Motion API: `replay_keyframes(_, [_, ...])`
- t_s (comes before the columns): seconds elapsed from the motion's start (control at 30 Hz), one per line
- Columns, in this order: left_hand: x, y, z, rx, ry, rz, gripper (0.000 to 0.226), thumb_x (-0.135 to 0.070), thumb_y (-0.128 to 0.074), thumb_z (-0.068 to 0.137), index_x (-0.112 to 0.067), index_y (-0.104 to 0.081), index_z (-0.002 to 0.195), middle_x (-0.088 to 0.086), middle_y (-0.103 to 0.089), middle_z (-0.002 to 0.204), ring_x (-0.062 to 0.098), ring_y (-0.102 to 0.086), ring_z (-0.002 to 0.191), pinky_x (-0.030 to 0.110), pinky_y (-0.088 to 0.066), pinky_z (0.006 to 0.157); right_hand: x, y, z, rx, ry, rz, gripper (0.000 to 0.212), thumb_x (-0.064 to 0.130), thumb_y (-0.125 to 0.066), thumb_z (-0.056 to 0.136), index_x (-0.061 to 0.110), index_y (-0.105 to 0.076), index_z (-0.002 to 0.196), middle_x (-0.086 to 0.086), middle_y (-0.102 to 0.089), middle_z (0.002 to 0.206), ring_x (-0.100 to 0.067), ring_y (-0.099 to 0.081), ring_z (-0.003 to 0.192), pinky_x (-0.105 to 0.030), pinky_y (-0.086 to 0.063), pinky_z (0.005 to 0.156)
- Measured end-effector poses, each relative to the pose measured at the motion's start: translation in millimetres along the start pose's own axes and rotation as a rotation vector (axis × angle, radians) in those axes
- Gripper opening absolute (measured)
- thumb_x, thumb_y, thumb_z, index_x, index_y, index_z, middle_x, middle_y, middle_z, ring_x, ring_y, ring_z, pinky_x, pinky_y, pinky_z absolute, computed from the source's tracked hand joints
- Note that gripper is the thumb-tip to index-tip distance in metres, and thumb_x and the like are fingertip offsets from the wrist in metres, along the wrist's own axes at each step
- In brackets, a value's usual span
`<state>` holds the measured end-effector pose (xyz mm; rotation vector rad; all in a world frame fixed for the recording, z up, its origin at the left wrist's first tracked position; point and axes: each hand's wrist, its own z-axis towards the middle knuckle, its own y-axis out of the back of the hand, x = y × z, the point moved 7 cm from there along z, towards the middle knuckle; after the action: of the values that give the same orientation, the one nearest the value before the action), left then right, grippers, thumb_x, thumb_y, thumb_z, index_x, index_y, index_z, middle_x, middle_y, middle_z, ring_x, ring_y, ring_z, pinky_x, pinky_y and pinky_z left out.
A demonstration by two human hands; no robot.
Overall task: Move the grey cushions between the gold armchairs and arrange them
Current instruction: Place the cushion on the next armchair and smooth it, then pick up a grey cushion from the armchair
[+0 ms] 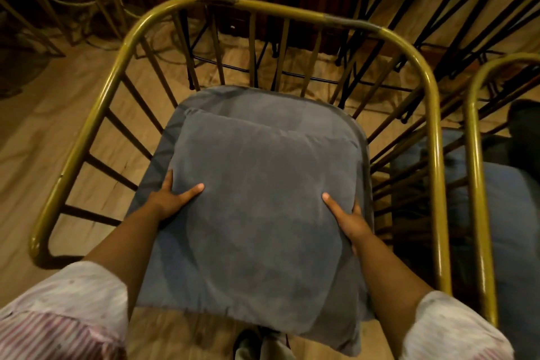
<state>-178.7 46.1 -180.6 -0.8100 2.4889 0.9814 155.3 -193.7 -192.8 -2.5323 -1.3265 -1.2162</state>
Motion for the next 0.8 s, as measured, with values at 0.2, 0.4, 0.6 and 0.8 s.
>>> replay_keyframes(0.2, [-11.2,-7.8,-3.4,-0.086,0.010,0.194,0.098,-0.060,-0.058,0.080,-0.036,0.006,0.151,0.023,-0.010,0.159,0.046,-0.019,0.143,0.056,-0.020,0.116,9.6,-6.3,-10.1,-0.102,0.002,-0.233,0.091,0.051,-0.057,0.087,0.021,-0.002,0.154,-0.019,-0.027,0.155,-0.042,-0.036,0.135,-0.047,-0.034,0.107])
replay_keyframes(0.4, [-79.1,-33.7,-68.0,0.033,-0.216,0.258,0.070,-0.038,-0.051,0.094,-0.014,-0.019,0.152,0.019,-0.029,0.156,0.040,-0.033,0.140,0.046,-0.030,0.114,51.1,10.9,-58.2,-0.063,0.167,-0.377,0.066,0.040,-0.048,0.096,0.003,-0.030,0.147,-0.019,-0.038,0.150,-0.037,-0.039,0.135,-0.037,-0.033,0.106])
replay_keyframes(0.6, [-181.6,-50.4,-190.9,0.044,-0.473,0.382,0.041,-0.022,-0.037,0.101,0.002,-0.050,0.132,0.024,-0.050,0.140,0.039,-0.048,0.124,0.039,-0.039,0.102,91.9,86.2,-149.2,-0.120,0.389,-0.294,0.057,0.039,-0.051,0.094,0.007,-0.043,0.141,-0.016,-0.050,0.142,-0.032,-0.047,0.131,-0.035,-0.039,0.105])
replay_keyframes(0.8, [-278.4,-91.2,-321.9,0.057,-0.760,0.472,0.044,-0.028,-0.039,0.100,-0.006,-0.047,0.138,0.017,-0.048,0.144,0.035,-0.046,0.129,0.039,-0.038,0.105,128.6,206.8,-218.3,-0.289,0.557,-0.269,0.047,0.033,-0.051,0.095,0.003,-0.053,0.131,-0.019,-0.059,0.130,-0.031,-0.053,0.123,-0.030,-0.041,0.093])
